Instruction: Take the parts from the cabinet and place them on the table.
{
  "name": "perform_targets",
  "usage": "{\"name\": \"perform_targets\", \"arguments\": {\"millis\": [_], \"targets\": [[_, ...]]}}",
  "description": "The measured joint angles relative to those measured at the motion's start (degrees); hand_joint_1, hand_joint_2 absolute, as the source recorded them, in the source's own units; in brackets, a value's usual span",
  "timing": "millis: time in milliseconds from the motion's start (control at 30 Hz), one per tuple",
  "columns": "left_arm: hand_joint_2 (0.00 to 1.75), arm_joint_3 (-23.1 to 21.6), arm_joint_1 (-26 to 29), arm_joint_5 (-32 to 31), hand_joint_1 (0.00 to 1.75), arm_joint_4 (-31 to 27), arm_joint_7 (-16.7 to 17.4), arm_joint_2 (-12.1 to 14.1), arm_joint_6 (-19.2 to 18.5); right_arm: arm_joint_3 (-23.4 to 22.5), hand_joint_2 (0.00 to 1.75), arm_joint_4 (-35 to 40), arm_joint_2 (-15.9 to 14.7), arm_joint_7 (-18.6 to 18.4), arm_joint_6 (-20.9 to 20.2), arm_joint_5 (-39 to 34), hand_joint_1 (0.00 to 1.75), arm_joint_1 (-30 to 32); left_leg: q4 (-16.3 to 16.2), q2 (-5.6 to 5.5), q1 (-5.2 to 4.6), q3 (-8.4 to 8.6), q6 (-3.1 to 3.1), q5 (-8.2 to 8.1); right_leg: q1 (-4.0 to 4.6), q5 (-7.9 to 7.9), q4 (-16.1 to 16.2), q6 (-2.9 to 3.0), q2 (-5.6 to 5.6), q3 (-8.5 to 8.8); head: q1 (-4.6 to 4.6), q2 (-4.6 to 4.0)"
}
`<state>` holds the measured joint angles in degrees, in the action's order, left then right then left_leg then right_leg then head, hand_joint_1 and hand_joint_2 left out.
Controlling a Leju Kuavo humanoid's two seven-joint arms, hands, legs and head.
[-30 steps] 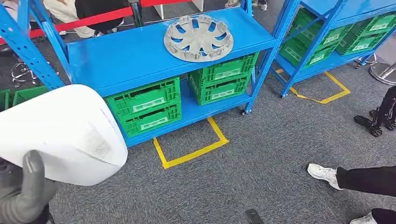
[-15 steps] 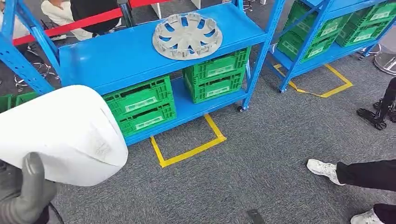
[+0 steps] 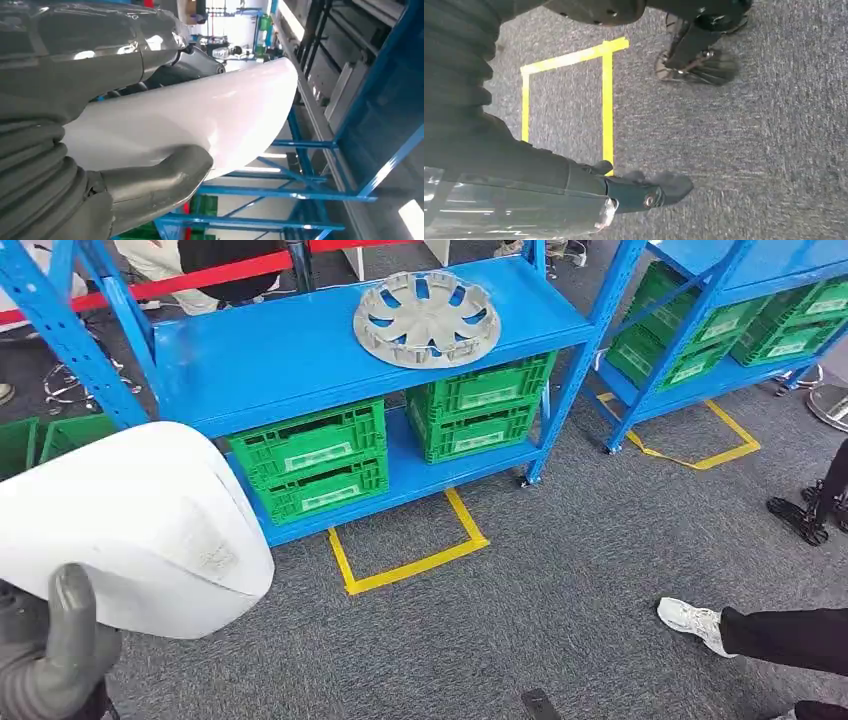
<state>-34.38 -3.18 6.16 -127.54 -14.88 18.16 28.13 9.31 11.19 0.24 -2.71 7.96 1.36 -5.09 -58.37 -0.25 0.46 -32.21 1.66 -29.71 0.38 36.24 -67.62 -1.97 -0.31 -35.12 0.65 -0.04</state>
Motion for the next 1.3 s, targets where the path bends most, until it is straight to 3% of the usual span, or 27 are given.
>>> {"name": "perform_targets", "arguments": {"millis": [33, 67, 367, 400, 433, 467, 500, 533, 567, 600, 667, 700, 733, 767, 800, 833, 867, 900, 933, 1033, 1067, 1100, 1133, 1200, 1233, 1267, 1300], "targets": [[1.75, -0.02, 0.03, -0.02, 1.75, 0.00, 0.00, 0.00, 0.00, 0.02, 1.75, 0.00, -0.04, 0.00, -0.02, 0.04, 0.00, 0.03, -0.02, -0.32, 0.00, -0.06, 0.05, 0.05, -0.20, 1.82, -4.32, -0.27, 0.01, -1.72, -0.20, 0.00], [1.75, -0.02, 0.09, -0.02, 1.75, 0.00, 0.00, 0.00, 0.00, 0.06, 1.75, -0.02, -0.04, 0.00, -0.07, 0.04, 0.00, 0.04, -0.04, -0.75, 0.01, -0.10, 0.00, 0.11, -0.39, 2.48, -7.13, -0.46, 0.01, -2.78, -0.43, 0.00], [1.75, -0.04, 0.12, 0.00, 1.75, 0.00, 0.00, 0.00, 0.00, 0.13, 1.75, -0.02, -0.02, 0.00, -0.09, 0.09, 0.00, 0.06, -0.05, -1.08, 0.03, -0.08, -0.10, 0.18, -0.53, 1.82, -7.15, -0.49, 0.02, -2.59, -0.59, 0.00], [1.75, -0.07, 0.12, -0.02, 1.75, 0.00, 0.00, 0.00, 0.00, 0.33, 1.75, -0.02, -0.02, 0.00, -0.07, 0.11, 0.00, 0.03, -0.05, -1.67, 0.03, -0.08, -0.19, 0.24, -0.65, -0.13, -4.77, -0.44, 0.11, -1.42, -0.85, 0.00], [1.75, -0.07, 0.12, -0.02, 1.75, 0.00, 0.00, 0.00, 0.00, 0.46, 1.75, 0.00, -0.02, 0.00, -0.07, 0.13, 0.00, 0.01, -0.05, -1.85, 0.03, -0.08, -0.22, 0.25, -0.70, -1.04, -3.40, -0.40, 0.18, -0.75, -0.96, 0.00], [1.75, -0.07, 0.11, -0.02, 1.75, 0.00, 0.00, 0.00, 0.00, 0.66, 1.75, 0.00, -0.04, 0.00, -0.07, 0.13, 0.00, 0.00, -0.06, -2.22, 0.03, -0.05, -0.32, 0.32, -0.77, -3.04, 0.06, -0.28, 0.54, 0.86, -1.14, 0.00], [1.75, -0.07, 0.08, -0.02, 1.75, -0.02, 0.00, -0.02, 0.00, 0.87, 1.75, 0.00, -0.11, 0.00, -0.07, 0.22, 0.00, 0.08, -0.01, -3.12, 0.09, -0.07, -0.52, 0.43, -0.91, -6.89, 8.51, 0.18, 3.64, 4.62, -1.46, 0.00], [1.75, -0.07, 0.08, -0.02, 1.75, 0.00, 0.00, -0.02, 0.00, 0.92, 1.75, -0.02, -0.15, 0.00, -0.07, 0.22, 0.00, 0.16, -0.01, -3.33, 0.15, -0.20, -0.68, 0.50, -0.98, -6.49, 9.30, 0.45, 5.01, 5.04, -1.51, 0.00], [1.75, -0.07, 0.03, -0.02, 1.75, 0.00, 0.00, -0.02, 0.02, 1.03, 1.75, -0.02, -0.28, 0.00, -0.11, 0.28, 0.00, 0.20, -0.16, -5.38, 0.44, -1.39, -2.01, 1.29, -0.70, -6.24, 10.30, 1.26, 3.75, 5.26, -1.66, 0.00], [1.75, -0.09, -0.14, -0.04, 1.75, 0.00, -0.02, -0.02, 0.00, 1.33, 1.75, 0.09, -0.24, 0.00, -0.13, 0.31, 0.00, -0.19, -3.91, 0.28, 0.15, -3.81, -3.05, -1.92, -0.89, -6.98, 12.15, 2.64, 0.91, 5.41, -0.43, 0.00], [1.75, -0.09, 0.05, -0.04, 1.75, 0.02, 0.00, -0.02, 0.02, 1.42, 1.75, 0.11, -0.33, -0.02, -0.13, 0.35, 0.00, 0.16, -13.06, 0.48, 0.55, -7.63, -3.52, -6.47, -0.72, -6.98, 12.04, 2.71, -0.76, 5.28, 0.07, 0.00], [1.75, -0.09, 0.07, -0.04, 1.75, 0.02, 0.00, -0.02, 0.02, 1.44, 1.75, 0.11, -0.33, -0.02, -0.15, 0.35, 0.00, 0.22, -16.10, 0.43, 0.58, -8.93, -3.74, -7.38, -0.68, -6.97, 11.98, 2.71, -1.48, 5.19, 0.13, 0.00], [1.75, -0.09, 0.07, -0.04, 1.75, 0.02, 0.00, -0.02, 0.02, 1.46, 1.75, 0.11, -0.31, -0.02, -0.15, 0.35, 0.00, 0.19, -16.85, 0.44, 0.58, -9.05, -3.90, -6.95, -0.68, -6.97, 11.88, 2.70, -2.21, 5.15, 0.11, 0.00], [1.75, -0.09, 0.08, -0.04, 1.75, 0.07, 0.04, -0.02, 0.02, 1.53, 1.75, 0.11, -0.28, -0.02, -0.15, 0.35, 0.00, 0.12, -14.91, 0.56, 0.58, -7.71, -3.96, -5.31, -0.69, -6.90, 11.74, 2.62, -2.87, 5.15, 0.24, 0.00], [1.75, -0.09, 0.07, -0.04, 1.75, 0.04, 0.02, -0.02, 0.02, 1.66, 1.75, 0.13, -0.26, -0.02, -0.15, 0.37, 0.00, 0.01, -10.42, 1.04, 0.58, -5.09, -3.93, -2.76, -0.71, -6.78, 11.54, 2.46, -3.48, 5.17, 0.31, 0.00], [1.75, -0.09, 0.07, -0.04, 1.75, 0.04, 0.04, -0.02, 0.02, 1.90, 1.75, 0.13, -0.26, -0.02, -0.15, 0.37, 0.00, -0.06, -5.42, 2.28, 0.57, -2.25, -3.85, -0.53, -0.73, -6.59, 11.28, 2.27, -3.96, 5.20, 0.35, 0.00], [1.75, -0.07, 0.03, -0.04, 1.75, 0.02, 0.02, 0.00, 0.02, 2.06, 1.75, 0.17, -0.26, -0.02, -0.15, 0.37, 0.00, -0.12, -1.52, 5.41, 0.39, -0.35, -3.74, -0.16, -0.63, -6.36, 10.94, 1.92, -4.39, 5.19, 0.39, 0.00], [1.75, -0.07, -0.08, -0.04, 1.75, 0.04, 0.07, -0.02, 0.02, 2.14, 1.75, 0.22, -0.31, -0.02, -0.15, 0.37, 0.00, -0.09, -0.55, 7.38, -0.41, 0.00, -3.30, -0.71, -0.10, -6.02, 10.41, 1.51, -4.76, 5.02, 0.72, 0.00], [1.75, -0.07, -0.05, -0.04, 1.75, 0.00, 0.07, -0.02, 0.02, 2.29, 1.75, 0.33, -0.31, -0.02, -0.15, 0.39, 0.00, -0.02, -0.76, 6.35, -0.24, -0.31, -2.48, -0.61, 0.01, -6.00, 10.38, 1.35, -5.39, 5.00, 0.46, 0.00], [1.75, -0.07, -0.03, -0.04, 1.75, 0.00, 0.04, -0.02, 0.02, 2.47, 1.75, 0.37, -0.33, -0.02, -0.15, 0.37, 0.00, -0.06, -0.56, 3.79, -0.32, -0.89, -1.28, -0.01, -0.22, -5.84, 10.48, 0.71, -7.42, 5.19, 0.02, 0.00], [1.75, -0.07, -0.05, -0.04, 1.75, 0.00, 0.04, 0.00, 0.02, 2.47, 1.75, 0.46, -0.37, -0.02, -0.13, 0.37, 0.00, -0.05, -0.47, 2.99, -0.05, -0.99, -0.95, 0.23, -0.46, -4.74, 9.78, 0.02, -4.69, 5.02, -0.09, 0.00], [1.75, -0.07, -0.13, -0.04, 1.75, 0.00, 0.04, 0.00, -0.02, 2.51, 1.75, 0.48, -0.28, -0.02, -0.13, 0.29, 0.00, 0.11, -0.47, 2.04, 0.02, -1.14, -0.62, 0.44, -0.58, -2.44, 7.09, -0.23, -2.13, 4.11, -0.31, 0.00], [1.75, -0.07, -0.12, -0.04, 1.75, 0.00, 0.00, -0.04, -0.13, 2.54, 1.75, 0.48, -0.28, -0.02, -0.11, 0.11, 0.00, 0.26, -0.48, 1.09, 0.02, -1.31, -0.30, 0.64, -0.70, 0.12, 2.80, -0.32, -1.05, 2.50, -0.78, 0.00], [1.75, -0.09, -0.03, -0.04, 1.75, 0.02, -0.04, -0.02, -0.15, 2.73, 1.75, 0.46, -0.42, -0.02, -0.04, -0.18, 0.00, 0.55, -0.53, -0.86, -0.08, -1.65, 0.02, 0.91, -0.73, 3.30, -4.84, -0.33, -0.24, -0.59, -1.46, 0.00], [1.75, -0.07, 0.00, -0.02, 1.75, 0.02, -0.07, 0.00, -0.15, 2.89, 1.75, 0.46, -0.41, -0.02, -0.02, -0.22, 0.00, 0.52, -0.54, -1.81, -0.12, -1.72, 0.07, 1.02, -0.73, 3.17, -6.26, -0.20, -0.09, -1.17, -1.73, 0.00], [1.75, -0.09, 0.06, -0.04, 1.75, 0.02, -0.15, -0.02, -0.15, 2.97, 1.75, 0.46, -0.44, -0.02, 0.02, -0.35, 0.00, 0.37, -0.54, -2.68, -0.16, -1.72, 0.08, 1.11, -0.73, 1.64, -5.17, 0.06, 0.02, -0.65, -1.99, 0.00], [1.75, -0.09, 0.12, -0.04, 1.75, 0.00, -0.15, -0.02, -0.15, 3.17, 1.75, 0.46, -0.44, -0.02, 0.02, -0.55, 0.00, 0.15, -0.54, -3.50, -0.19, -1.66, 0.00, 1.20, -0.71, -1.04, -1.64, 0.48, 0.35, 0.84, -2.25, 0.00]]}}
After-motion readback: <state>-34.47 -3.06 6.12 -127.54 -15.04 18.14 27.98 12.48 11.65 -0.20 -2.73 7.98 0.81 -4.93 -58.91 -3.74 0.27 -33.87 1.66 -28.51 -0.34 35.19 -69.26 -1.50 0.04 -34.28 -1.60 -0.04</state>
